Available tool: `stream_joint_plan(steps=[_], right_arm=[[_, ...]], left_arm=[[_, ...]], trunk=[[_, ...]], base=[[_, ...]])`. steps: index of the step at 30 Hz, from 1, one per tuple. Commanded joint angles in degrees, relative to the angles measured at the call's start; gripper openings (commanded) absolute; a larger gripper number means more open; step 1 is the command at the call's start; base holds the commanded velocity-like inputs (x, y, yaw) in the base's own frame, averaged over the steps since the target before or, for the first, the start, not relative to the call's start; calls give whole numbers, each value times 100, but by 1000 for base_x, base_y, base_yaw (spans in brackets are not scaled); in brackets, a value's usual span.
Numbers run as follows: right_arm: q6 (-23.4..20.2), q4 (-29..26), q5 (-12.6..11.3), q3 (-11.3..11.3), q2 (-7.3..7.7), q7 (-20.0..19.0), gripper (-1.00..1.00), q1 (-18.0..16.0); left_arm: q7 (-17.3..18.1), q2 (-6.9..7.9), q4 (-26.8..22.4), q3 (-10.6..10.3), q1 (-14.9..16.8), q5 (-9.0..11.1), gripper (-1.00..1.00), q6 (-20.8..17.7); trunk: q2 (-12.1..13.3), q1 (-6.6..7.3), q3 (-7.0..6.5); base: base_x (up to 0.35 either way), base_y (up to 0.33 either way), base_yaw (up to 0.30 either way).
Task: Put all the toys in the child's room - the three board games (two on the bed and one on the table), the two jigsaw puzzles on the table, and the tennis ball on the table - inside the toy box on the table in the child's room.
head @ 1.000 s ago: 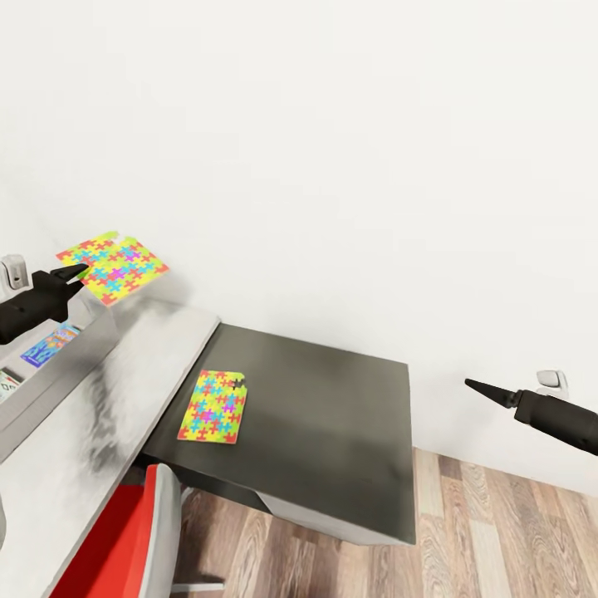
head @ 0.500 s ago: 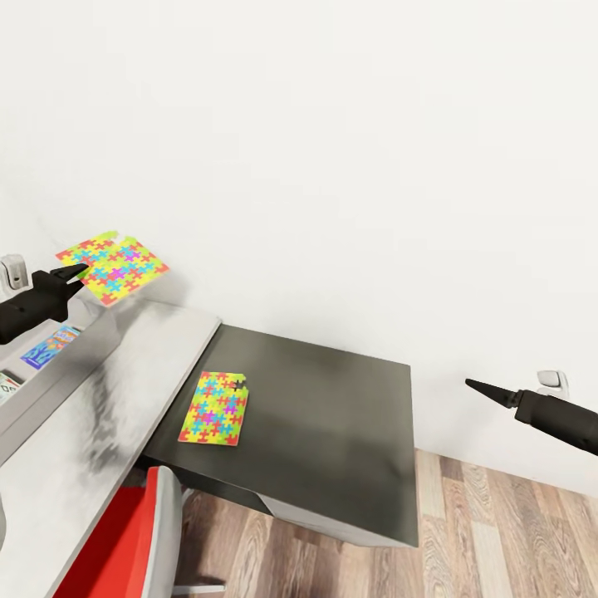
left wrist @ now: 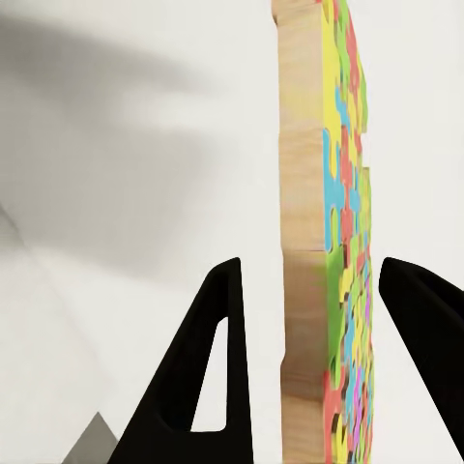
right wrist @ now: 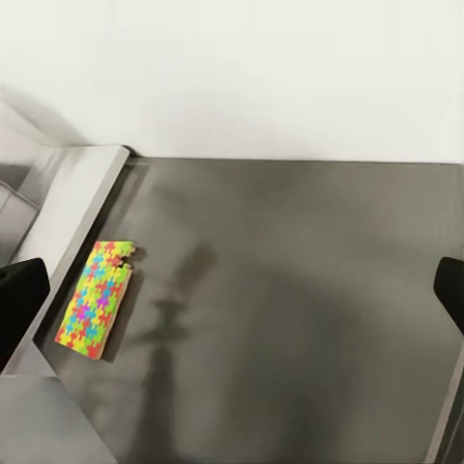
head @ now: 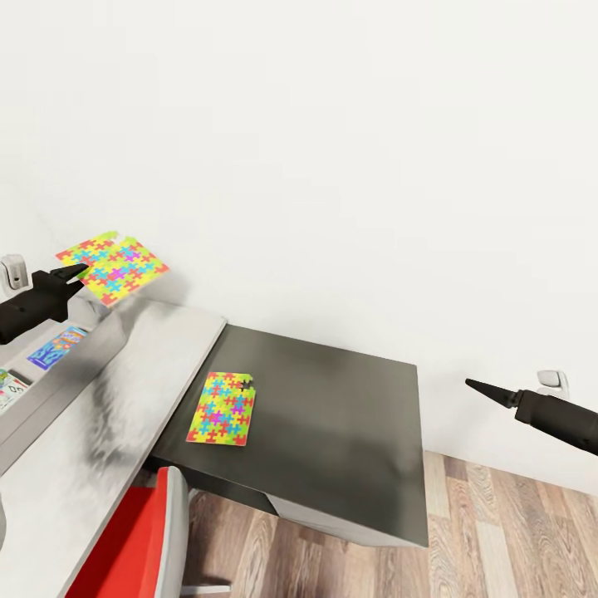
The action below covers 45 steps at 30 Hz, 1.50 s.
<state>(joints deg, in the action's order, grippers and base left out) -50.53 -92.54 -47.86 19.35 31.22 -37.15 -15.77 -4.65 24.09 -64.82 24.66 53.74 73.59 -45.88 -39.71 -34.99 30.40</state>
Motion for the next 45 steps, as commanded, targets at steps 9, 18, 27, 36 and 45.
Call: stream_joint_plan(steps=[9,18,27,36,45], right_arm=[[-36,-1,0,2,5,-20,100,-5],[-51,-1,-4,-9,4,-18,100,-5],[-73,-1,-3,1,6,-13,100,-5],[-79,-1,-4,8,6,-15,100,-5],[-82,-1,-4,23,7,-25,100,-5]], left_arm=[[-71,11,2,12,12,89,-100,-31],[-138,24,155,238,70,66,-100,-27],[-148,49,605,326,367,38,-100,-13],[-153,210,1077,316,626,-69,-100,-4],[-143,259,2067,291,1003,-300,-100,179]], trunk=[[-6,-1,6],[-6,-1,6],[-6,-1,6],[-6,-1,6],[-6,-1,6]], base=[[0,5,0],[0,0,0],[0,0,135],[0,0,232],[0,0,65]])
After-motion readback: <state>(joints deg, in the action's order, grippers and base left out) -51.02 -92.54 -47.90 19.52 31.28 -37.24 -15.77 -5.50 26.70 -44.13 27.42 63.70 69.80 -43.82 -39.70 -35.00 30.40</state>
